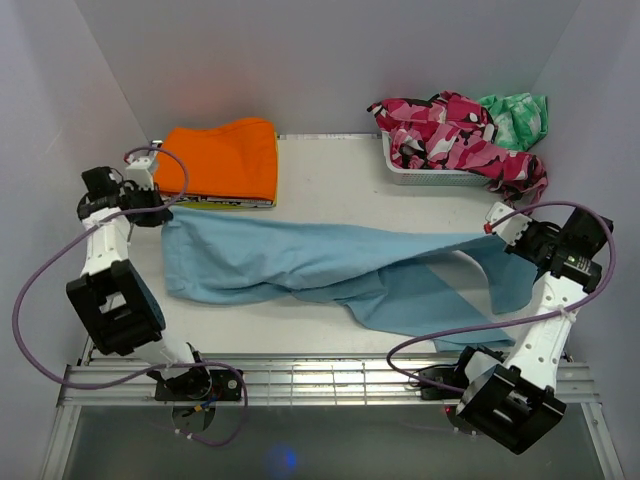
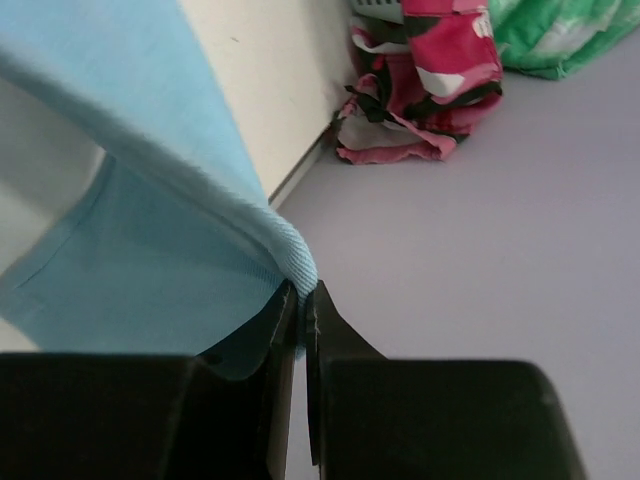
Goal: Fold and stack the trousers
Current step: Flatten the trousers out
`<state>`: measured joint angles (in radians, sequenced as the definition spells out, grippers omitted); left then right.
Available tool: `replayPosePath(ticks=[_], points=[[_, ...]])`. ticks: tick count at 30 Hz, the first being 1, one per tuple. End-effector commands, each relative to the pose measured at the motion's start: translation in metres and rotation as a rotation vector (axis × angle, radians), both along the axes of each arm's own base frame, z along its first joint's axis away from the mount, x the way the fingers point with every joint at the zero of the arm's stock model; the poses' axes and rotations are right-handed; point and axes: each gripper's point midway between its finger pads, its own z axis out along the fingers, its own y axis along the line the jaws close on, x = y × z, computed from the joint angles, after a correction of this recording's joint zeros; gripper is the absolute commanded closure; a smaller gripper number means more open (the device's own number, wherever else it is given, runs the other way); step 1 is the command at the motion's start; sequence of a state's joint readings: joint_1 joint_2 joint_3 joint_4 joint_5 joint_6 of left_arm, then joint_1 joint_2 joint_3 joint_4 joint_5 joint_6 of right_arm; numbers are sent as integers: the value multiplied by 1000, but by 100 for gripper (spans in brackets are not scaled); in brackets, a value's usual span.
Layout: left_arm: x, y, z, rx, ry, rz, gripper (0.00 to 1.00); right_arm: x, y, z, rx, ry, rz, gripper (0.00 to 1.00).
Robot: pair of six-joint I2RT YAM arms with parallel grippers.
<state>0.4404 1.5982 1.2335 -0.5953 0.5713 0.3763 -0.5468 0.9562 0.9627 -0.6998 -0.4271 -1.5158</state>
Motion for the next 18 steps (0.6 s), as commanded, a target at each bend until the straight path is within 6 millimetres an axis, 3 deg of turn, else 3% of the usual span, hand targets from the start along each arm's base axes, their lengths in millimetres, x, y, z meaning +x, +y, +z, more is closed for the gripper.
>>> replayPosePath(ticks=[1, 4, 8, 9, 12, 13, 15, 16, 17, 18], points=[[0, 17, 103, 86, -274, 32, 100, 15, -31, 65, -83, -222, -83, 92], [-18, 17, 134, 113, -352, 37, 100, 11, -42, 77, -85, -269, -105, 92], [-43, 9, 145, 142, -371, 21, 100, -2, -41, 68, -121, -278, -44, 92], [-51, 8, 140, 150, -351, 15, 100, -14, -35, 42, -117, -226, -30, 92], [-68, 6, 120, 172, -304, 18, 100, -35, -13, 3, -200, -117, 99, 92], [-75, 8, 109, 183, -278, 32, 100, -56, 7, -38, -120, 5, 140, 92], [-82, 19, 97, 213, -248, 66, 100, -79, 30, -66, -175, 89, 265, 85], [-86, 27, 92, 234, -232, 93, 100, -104, 48, -102, -113, 203, 307, 75], [-88, 33, 85, 239, -218, 110, 100, -114, 56, -111, -167, 216, 352, 50], [-91, 43, 81, 253, -209, 137, 100, -126, 62, -124, -174, 257, 375, 39]])
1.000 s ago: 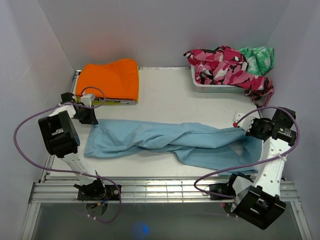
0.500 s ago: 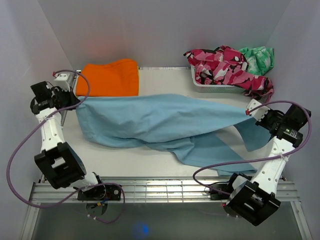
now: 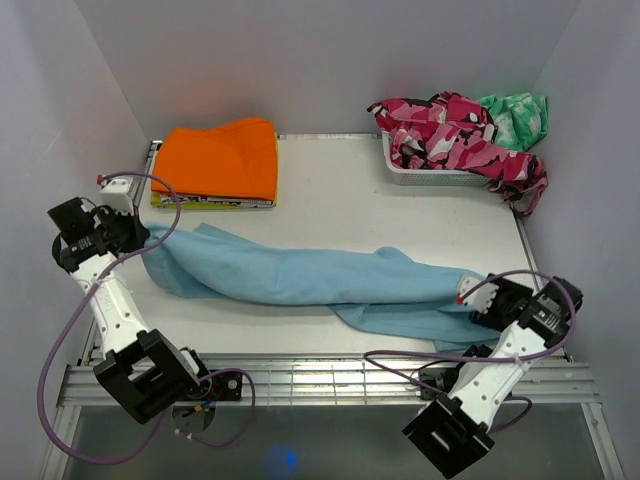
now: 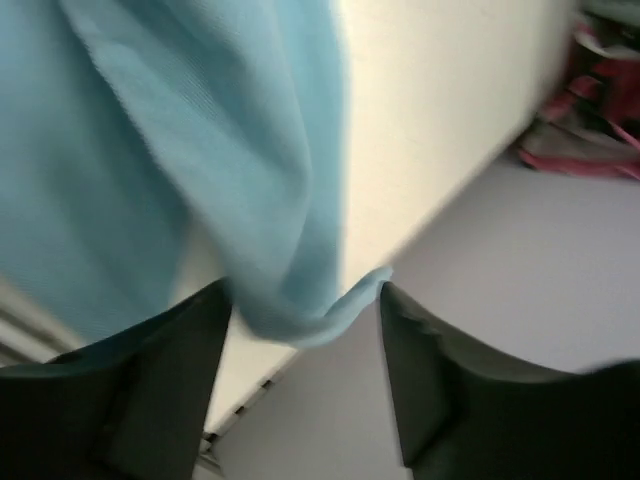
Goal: Fold and stack the trousers
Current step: Flatten the trousers out
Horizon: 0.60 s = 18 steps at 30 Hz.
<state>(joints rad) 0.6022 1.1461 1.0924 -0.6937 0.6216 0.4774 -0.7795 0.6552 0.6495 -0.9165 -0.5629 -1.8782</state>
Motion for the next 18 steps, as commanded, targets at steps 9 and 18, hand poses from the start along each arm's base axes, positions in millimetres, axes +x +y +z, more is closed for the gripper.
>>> replayPosePath(ticks=[9, 18], points=[[1, 99, -25, 159, 44, 182, 100, -58, 40, -49, 22, 279, 175, 8], [16, 79, -30, 85, 30, 65, 100, 38, -4, 31, 615, 377, -170, 16]])
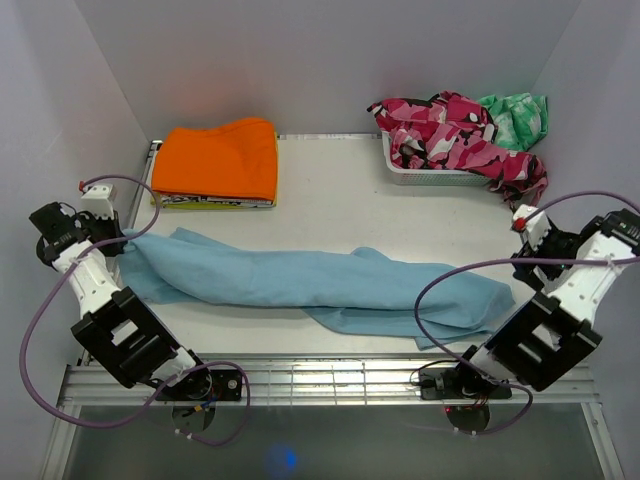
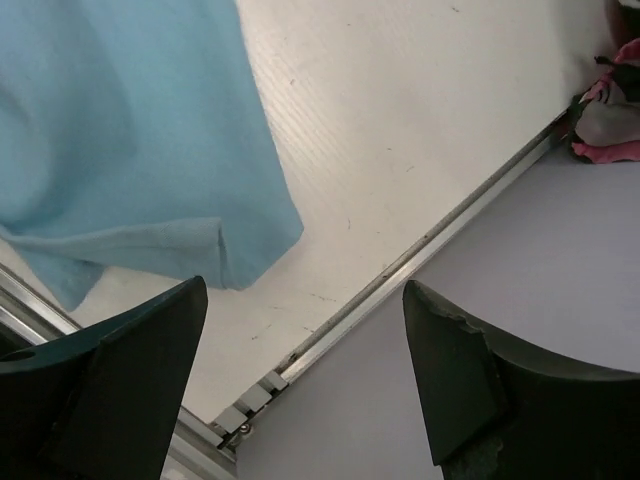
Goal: Fold and stack the trousers
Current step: Flatten the trousers out
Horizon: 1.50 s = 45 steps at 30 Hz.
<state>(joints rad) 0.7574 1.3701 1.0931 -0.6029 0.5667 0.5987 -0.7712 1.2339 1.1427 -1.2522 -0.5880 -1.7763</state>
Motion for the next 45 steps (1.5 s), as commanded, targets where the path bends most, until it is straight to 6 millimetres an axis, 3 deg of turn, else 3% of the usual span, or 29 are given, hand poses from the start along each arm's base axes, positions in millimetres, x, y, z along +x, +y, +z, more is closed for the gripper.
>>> replayPosePath(ticks=[1, 5, 9, 13, 14, 19, 22, 23, 24, 26, 31, 34, 38, 45], points=[[12, -5, 27, 39, -80, -65, 100, 24, 11, 13, 241, 87, -144, 17], [11, -9, 27, 37, -83, -69, 100, 43, 19, -17, 401, 299, -281, 25], [10, -11, 24, 26, -75, -64, 100, 52, 16, -54, 371, 377, -344, 28], [11, -9, 24, 27, -70, -61, 100, 40, -8, -100, 141, 362, -368, 24], [11, -9, 24, 26, -69, -61, 100, 34, -8, -115, 102, 354, -363, 22], [11, -8, 19, 15, -58, -50, 100, 8, -6, -154, -62, 358, -312, 21], [10, -7, 18, 12, -53, -42, 100, 7, -7, -168, -123, 316, -321, 33], [10, -8, 18, 11, -54, -43, 100, 10, -9, -168, -125, 301, -333, 51], [9, -9, 19, 8, -55, -42, 100, 17, -10, -161, -117, 281, -338, 61], [9, -9, 25, 13, -60, -42, 100, 23, -12, -148, -95, 264, -367, 92], [7, -11, 39, 17, -78, -33, 100, 46, -20, -84, -39, 98, -373, 92], [6, -15, 55, -1, -110, -27, 100, 56, -28, -28, -28, -73, -379, 92], [0, -15, 88, 2, -181, -1, 100, 52, -48, 37, -18, -265, -429, 92], [-14, -3, 148, -18, -323, 59, 100, 42, -74, 105, 19, -469, -478, 92]])
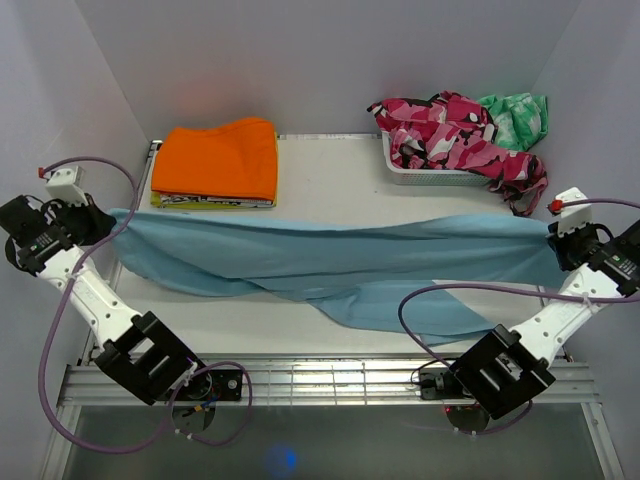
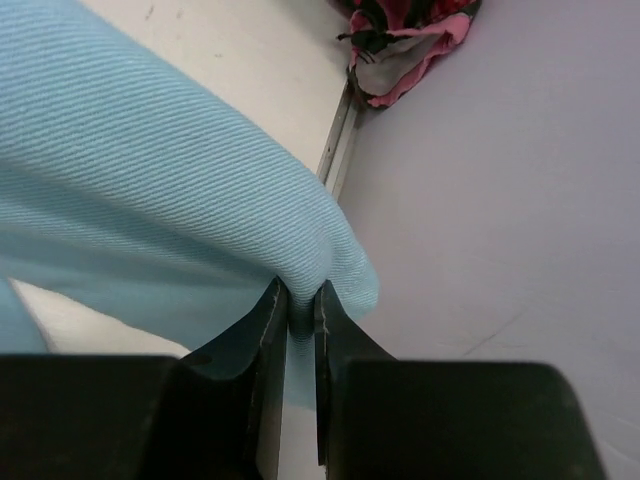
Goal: Fold and stack the trousers
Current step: Flatten the trousers out
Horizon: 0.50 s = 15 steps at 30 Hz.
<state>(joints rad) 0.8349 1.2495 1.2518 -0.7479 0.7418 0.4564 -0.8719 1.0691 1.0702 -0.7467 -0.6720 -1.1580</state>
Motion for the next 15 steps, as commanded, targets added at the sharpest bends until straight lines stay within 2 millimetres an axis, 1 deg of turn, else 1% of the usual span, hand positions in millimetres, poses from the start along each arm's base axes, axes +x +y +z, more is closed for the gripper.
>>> replayPosePath(ticks=[1, 3, 4, 5, 6, 7, 8, 9, 10, 11, 12, 13, 14, 15], points=[[1, 16, 64, 85, -157, 36, 100, 11, -20, 42, -23, -117, -5, 92], [7, 14, 68, 39, -176, 20, 100, 19, -19, 47, 7, -133, 9, 92], [12, 11, 72, 21, -191, -7, 100, 28, -25, 49, -4, -138, 7, 92], [24, 7, 64, -11, -171, -34, 100, 40, -17, 48, 23, -135, 19, 92], [30, 4, 60, -12, -161, -50, 100, 47, -16, 46, 21, -132, 19, 92], [37, 9, 58, 11, -156, -34, 100, 57, -22, 41, 0, -126, 3, 92], [48, 4, 53, 13, -150, -49, 100, 70, -9, 38, 19, -123, 24, 92], [56, 3, 50, 14, -150, -40, 100, 76, -12, 32, -4, -106, 0, 92], [65, 12, 50, 53, -158, -8, 100, 85, -10, 23, 0, -87, -2, 92], [76, 5, 45, 55, -151, -18, 100, 101, -1, 20, -18, -104, 24, 92], [87, 10, 31, 49, -126, -8, 100, 110, 1, 15, -14, -99, 13, 92], [98, 15, 29, 51, -134, 13, 100, 119, -7, -1, -25, -63, -31, 92], [109, 20, 25, 64, -122, 43, 100, 134, -5, 1, -42, -83, -26, 92], [122, 30, 1, 36, -78, 63, 100, 142, -11, -2, -39, -77, -71, 92]])
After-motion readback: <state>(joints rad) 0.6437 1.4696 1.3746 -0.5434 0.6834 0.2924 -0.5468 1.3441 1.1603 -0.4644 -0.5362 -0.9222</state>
